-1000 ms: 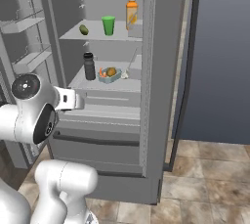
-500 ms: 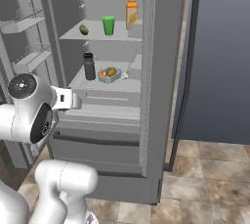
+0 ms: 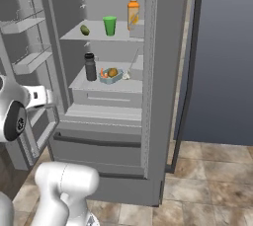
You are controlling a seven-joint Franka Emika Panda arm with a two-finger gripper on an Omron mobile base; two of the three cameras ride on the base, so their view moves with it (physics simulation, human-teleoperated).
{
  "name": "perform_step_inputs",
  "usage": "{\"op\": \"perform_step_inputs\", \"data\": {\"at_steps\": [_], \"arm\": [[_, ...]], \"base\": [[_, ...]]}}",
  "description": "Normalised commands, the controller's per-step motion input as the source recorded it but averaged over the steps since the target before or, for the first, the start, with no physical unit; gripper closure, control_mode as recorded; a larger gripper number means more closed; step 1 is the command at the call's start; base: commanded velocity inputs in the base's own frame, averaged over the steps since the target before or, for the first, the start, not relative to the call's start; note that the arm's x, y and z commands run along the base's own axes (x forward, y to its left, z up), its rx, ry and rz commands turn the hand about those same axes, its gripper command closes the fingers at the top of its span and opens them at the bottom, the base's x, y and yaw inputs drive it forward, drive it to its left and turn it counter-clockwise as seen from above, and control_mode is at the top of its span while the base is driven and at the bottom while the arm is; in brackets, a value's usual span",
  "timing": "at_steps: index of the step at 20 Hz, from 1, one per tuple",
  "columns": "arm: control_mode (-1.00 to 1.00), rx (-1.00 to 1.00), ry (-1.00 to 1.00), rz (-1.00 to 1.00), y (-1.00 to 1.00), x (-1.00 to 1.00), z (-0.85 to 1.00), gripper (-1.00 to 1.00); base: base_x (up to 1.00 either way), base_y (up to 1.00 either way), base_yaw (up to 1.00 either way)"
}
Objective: Place the tupperware on the second highest shelf of the fridge. Make space for the tupperware among the existing items by rearranging them on the shelves if needed. Close the fridge door when finished.
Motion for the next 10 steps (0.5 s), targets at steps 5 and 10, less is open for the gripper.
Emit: {"op": "perform_step_inputs", "data": {"at_steps": [5,10], "arm": [[-1.00,-0.19,0.00,0.19,0.67,-0.22,-0.01,-1.00],[-1.00,-0.22,-0.02,0.18,0.82,-0.30,0.00,-1.00]], "base": [[0.00,0.00,0.00],[0.00,0.00,0.00]]}}
